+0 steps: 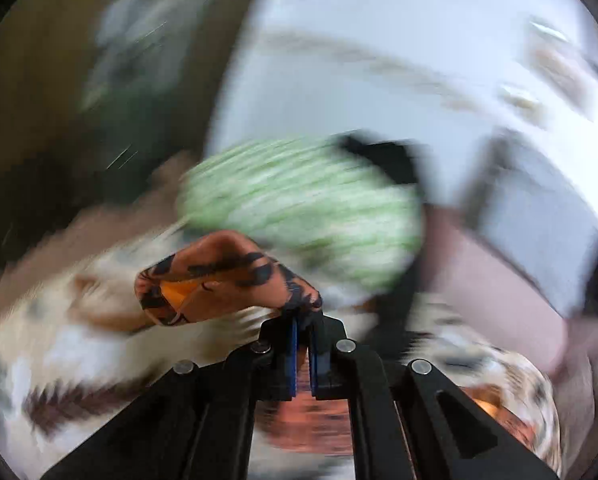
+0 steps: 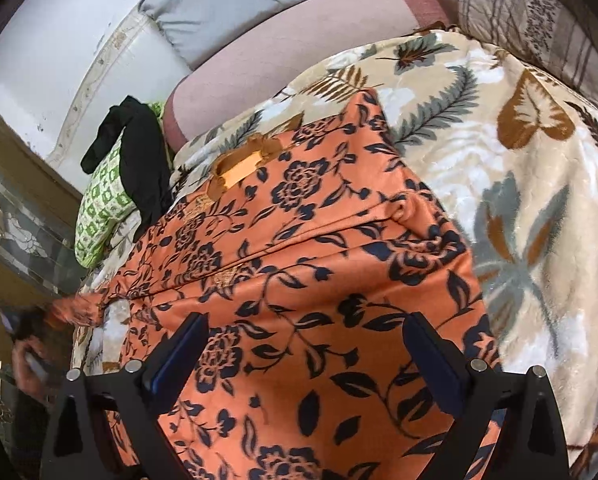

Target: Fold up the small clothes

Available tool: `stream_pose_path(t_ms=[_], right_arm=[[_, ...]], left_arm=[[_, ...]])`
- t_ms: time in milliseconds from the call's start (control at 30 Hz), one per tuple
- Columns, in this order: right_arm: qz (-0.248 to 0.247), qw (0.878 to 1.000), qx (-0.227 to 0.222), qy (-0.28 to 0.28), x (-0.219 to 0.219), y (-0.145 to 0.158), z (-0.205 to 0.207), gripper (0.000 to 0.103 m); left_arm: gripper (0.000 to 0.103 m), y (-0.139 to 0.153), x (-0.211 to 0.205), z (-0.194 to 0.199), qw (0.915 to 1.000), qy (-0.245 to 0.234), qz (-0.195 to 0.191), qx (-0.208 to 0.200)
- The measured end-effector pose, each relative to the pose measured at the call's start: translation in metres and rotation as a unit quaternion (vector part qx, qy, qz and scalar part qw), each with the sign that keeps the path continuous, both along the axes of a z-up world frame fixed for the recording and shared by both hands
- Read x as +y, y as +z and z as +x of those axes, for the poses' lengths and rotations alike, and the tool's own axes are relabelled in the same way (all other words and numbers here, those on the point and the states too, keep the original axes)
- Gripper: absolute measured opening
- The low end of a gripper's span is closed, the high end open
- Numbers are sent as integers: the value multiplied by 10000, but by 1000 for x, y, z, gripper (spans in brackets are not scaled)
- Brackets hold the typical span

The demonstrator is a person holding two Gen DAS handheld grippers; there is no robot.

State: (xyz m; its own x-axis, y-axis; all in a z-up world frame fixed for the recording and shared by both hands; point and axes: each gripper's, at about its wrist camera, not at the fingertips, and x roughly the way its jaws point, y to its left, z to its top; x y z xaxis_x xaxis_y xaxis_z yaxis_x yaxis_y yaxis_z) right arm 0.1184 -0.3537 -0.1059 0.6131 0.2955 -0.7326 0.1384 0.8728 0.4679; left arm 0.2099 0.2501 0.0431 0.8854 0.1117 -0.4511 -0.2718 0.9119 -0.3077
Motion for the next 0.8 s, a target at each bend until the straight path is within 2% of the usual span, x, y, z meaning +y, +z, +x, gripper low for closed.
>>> stream_pose_path(t_ms=[67,133,200,267,300,333,367,400,467,533,567,633,700,733,800], right_arm=[[158,9998,-70,-103,-8,-5,-3,99],[257,9994,-167,-174,-15,-5,-8,99],[302,9990,-255,-231,-20,-4,-13,99],[384,9981,-370,-312,-29,-1,-19,99],[416,9978,-397,-339,-32,0,-21,99],[467,9973,-409,-387,-37,0,-23,99],[535,9968,-411,-438,-41,0,-25,99],[576,9964,-415,-465,-44,0,-27,99],[608,9962,-375,-499,-49,1,-28,99],[622,9961,-430,-458,-52,7,-28,99],[584,9963,-477,-409,-52,12,-26,99],[580,9964,-525,-321,-52,18,-15,99],[655,9963,-523,-194,-47,21,1,99],[864,9950,-498,-103,-45,21,18,99],[1263,9912,-396,-35,-41,17,44,99]], left_arm=[[3,34,-71,9,9960,-769,338,-292],[3,51,-144,17,9863,-1473,601,-443],[4,48,-216,24,9724,-2199,686,-366],[6,30,-271,31,9617,-2629,760,-133],[17,7,-311,42,9495,-3032,785,207],[31,-9,-330,46,9383,-3351,754,408],[67,-37,-355,56,9156,-3869,774,777],[73,-68,-374,66,8945,-4181,981,1240],[72,-111,-374,76,8867,-4026,1257,1895],[72,-124,-348,76,8959,-3802,1122,2004],[72,-124,-320,75,9080,-3596,943,1933],[73,-117,-282,72,9233,-3300,786,1800],[73,-115,-238,66,9398,-2790,890,1759],[73,-117,-220,59,9445,-2630,888,1759],[73,-127,-196,45,9486,-2347,920,1912]])
